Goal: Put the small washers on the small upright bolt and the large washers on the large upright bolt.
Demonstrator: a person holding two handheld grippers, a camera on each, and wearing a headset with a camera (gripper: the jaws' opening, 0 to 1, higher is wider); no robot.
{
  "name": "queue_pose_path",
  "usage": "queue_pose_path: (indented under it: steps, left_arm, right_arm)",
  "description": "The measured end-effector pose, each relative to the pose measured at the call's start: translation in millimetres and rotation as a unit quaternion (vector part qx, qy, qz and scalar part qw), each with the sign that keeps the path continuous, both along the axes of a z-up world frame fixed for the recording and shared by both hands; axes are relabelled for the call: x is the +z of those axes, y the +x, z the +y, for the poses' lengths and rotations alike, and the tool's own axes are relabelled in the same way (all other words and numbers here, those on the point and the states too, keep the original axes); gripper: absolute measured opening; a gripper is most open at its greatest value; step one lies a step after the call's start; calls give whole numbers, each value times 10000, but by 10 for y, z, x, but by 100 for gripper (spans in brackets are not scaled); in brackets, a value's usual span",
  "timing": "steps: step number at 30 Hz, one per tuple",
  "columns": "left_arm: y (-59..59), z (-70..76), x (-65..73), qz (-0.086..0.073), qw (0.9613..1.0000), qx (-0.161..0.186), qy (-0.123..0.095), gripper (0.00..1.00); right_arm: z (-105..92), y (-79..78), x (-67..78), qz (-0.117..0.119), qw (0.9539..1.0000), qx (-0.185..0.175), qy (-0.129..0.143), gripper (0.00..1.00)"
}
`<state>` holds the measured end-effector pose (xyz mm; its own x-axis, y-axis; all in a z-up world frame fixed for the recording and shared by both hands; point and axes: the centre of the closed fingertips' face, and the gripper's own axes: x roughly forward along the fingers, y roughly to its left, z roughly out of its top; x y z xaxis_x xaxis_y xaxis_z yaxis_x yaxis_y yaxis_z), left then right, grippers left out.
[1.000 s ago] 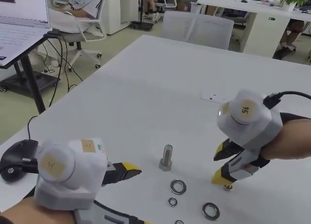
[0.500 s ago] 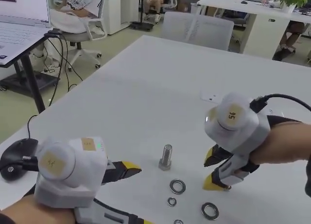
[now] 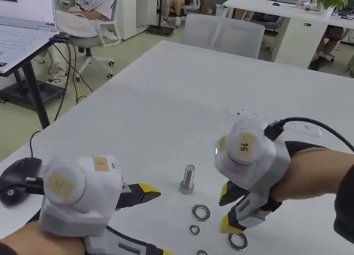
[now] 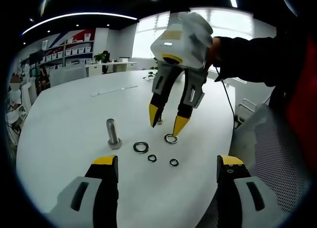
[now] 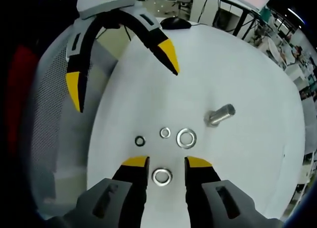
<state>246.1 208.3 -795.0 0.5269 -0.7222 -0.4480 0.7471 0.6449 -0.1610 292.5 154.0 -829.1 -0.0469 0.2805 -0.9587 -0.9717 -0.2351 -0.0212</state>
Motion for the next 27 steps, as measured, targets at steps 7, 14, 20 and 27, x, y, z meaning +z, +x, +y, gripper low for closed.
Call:
queue_pose_path:
  steps: [7, 14, 20, 27]
  left_arm:
    - [10, -11, -1, 4, 10000, -15, 5, 81]
    - [13, -15, 8, -7, 10000, -14, 1, 81]
    - [2, -21, 9, -11, 10000, -20, 5, 81]
    - [-6, -20, 11, -6, 10000, -32, 4, 81]
  right_arm:
    - [26, -192, -65, 109, 9996, 225, -149, 29]
    - [50, -347, -158, 225, 9987, 378, -269, 26]
    - [72, -415, -239, 296, 9983, 400, -294, 25]
    - [81, -456, -335, 365, 9982, 356, -326, 24]
